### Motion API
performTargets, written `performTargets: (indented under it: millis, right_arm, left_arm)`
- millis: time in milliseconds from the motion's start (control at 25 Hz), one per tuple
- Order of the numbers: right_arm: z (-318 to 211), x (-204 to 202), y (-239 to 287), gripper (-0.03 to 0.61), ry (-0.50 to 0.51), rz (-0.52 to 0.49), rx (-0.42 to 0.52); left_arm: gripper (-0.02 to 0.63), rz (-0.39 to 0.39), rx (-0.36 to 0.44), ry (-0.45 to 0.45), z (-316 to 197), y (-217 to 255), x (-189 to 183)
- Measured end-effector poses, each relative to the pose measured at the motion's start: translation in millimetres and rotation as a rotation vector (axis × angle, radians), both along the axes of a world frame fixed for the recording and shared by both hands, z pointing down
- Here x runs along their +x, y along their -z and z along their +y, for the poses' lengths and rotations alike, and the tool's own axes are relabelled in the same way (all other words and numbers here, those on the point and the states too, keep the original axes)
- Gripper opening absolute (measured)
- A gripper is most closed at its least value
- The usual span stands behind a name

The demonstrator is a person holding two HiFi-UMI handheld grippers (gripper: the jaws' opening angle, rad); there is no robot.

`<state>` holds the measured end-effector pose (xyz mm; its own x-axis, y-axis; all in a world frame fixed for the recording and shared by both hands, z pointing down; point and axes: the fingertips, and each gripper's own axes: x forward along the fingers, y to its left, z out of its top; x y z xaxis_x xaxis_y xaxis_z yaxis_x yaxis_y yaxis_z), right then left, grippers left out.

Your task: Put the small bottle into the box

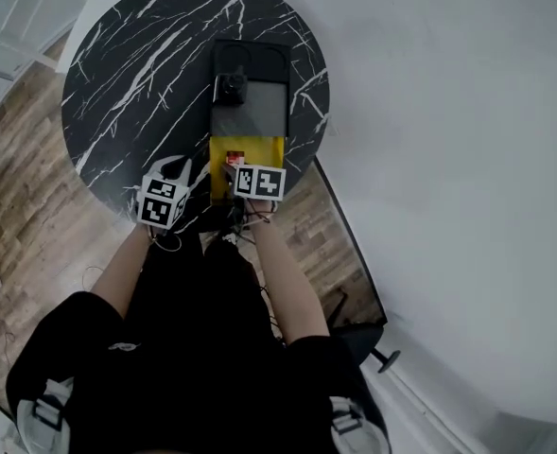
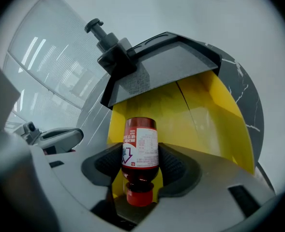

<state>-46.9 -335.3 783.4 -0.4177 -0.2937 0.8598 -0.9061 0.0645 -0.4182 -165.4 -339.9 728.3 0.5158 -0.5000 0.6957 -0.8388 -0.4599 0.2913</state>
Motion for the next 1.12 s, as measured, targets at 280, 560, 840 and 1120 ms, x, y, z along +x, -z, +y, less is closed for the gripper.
performTargets:
  millis: [280,560,840,1120]
  right_arm:
    - [2,-9,23,0.222,0.024,-0.063,0.083]
    - [24,-2,61,0.167,0.033,-0.115,0.217]
    - [56,16,107,-0.003,0.070,-0.125,0.380]
    - [80,39,174,-0.003,0.127,-0.079,0.652]
  left_arm:
    - [0.000,-0.022,0.023,0.042,22,12,-3]
    - [0.000,-0.017,0.064,0.094,51,34,9]
    - [0.000,-0.022,0.139,0.120,83,69,34]
    - [0.000,-0.005,0.256,0.146,108,117,63]
